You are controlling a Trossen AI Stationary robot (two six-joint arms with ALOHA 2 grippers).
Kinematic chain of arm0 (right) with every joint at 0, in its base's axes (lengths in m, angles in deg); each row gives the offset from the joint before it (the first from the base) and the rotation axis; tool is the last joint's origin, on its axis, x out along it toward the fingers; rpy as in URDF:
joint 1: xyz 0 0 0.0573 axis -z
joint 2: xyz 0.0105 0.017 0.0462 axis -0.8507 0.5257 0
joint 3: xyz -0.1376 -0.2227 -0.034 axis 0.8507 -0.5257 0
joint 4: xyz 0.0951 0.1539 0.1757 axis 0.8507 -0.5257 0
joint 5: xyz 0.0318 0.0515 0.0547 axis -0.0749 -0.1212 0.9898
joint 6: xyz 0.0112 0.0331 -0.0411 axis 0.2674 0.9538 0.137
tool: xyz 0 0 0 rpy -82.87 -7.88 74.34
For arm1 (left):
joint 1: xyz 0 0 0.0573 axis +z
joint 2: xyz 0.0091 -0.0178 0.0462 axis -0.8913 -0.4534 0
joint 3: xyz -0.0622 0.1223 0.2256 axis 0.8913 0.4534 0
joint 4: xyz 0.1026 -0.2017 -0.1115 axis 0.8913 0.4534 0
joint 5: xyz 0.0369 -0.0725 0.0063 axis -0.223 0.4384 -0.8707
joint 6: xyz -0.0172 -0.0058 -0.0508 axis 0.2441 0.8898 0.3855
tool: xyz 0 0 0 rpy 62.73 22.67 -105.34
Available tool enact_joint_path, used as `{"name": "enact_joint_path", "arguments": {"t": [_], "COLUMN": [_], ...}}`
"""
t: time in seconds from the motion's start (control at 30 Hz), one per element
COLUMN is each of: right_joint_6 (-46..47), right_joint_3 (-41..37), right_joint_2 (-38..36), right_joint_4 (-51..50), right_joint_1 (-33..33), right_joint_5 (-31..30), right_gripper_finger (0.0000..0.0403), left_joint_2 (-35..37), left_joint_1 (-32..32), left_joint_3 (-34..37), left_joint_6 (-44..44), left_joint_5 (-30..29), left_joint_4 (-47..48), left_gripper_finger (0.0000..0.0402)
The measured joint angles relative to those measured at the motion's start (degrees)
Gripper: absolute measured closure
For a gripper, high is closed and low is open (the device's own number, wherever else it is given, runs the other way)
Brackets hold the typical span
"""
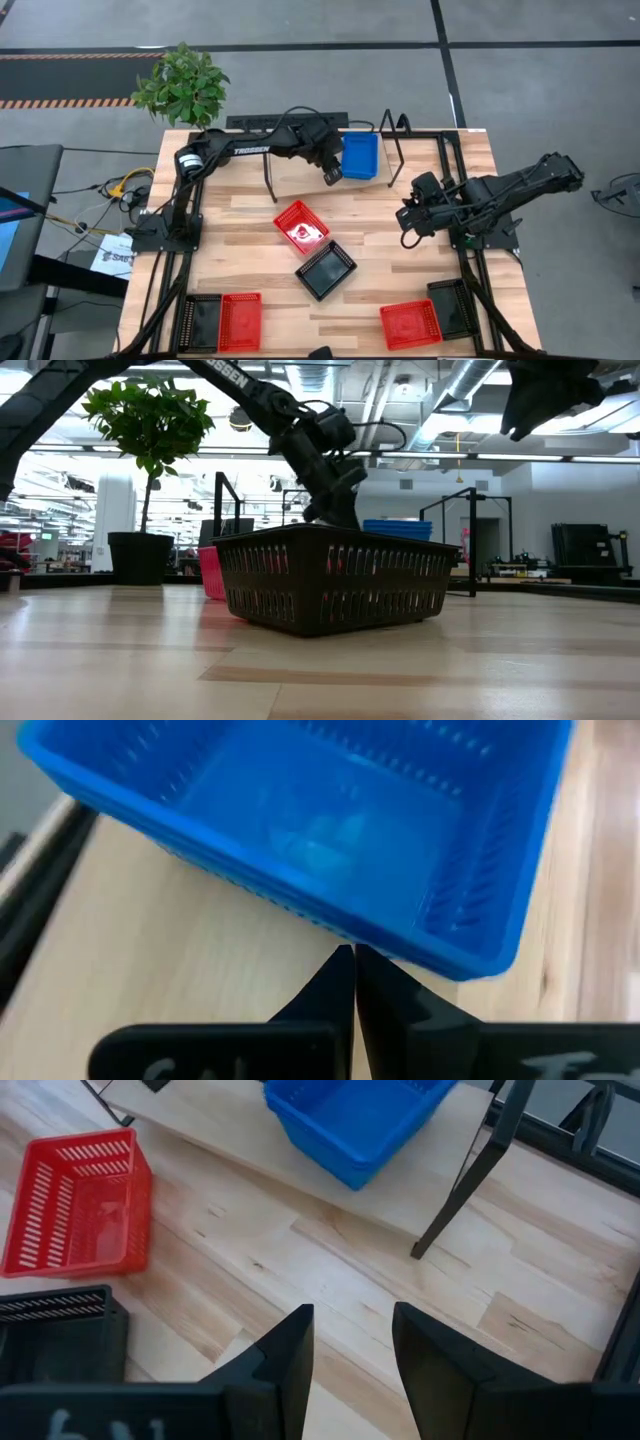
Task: Stack baskets on shelf by color
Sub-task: Stack the blue bin on top of the blue bin on the shelf
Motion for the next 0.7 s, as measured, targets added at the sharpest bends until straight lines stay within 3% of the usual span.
{"name": "enact_joint_path", "arguments": {"t": [0.43, 0.6, 0.7], "right_joint_6": [0.07, 0.16, 0.41], "right_joint_3": [0.00, 0.00, 0.00], "right_joint_2": [-0.04, 0.00, -0.01], "right_joint_4": [1.22, 1.69, 2.03], "right_joint_1": [0.00, -0.72, -1.07], "right_joint_5": [-0.11, -0.01, 0.04], "right_gripper_finger": [0.0242, 0.0242, 0.0242], "left_joint_2": [-3.82, -3.69, -2.97], "left_joint_1": [-1.26, -1.12, -0.84], "left_joint_3": [-1.06, -1.07, -1.12], "left_joint_6": [3.17, 2.84, 1.96], "left_joint_5": [3.53, 2.49, -2.08], "left_joint_4": [-9.77, -6.36, -5.14], "left_gripper_finger": [0.0401, 0.0401, 0.0401]}}
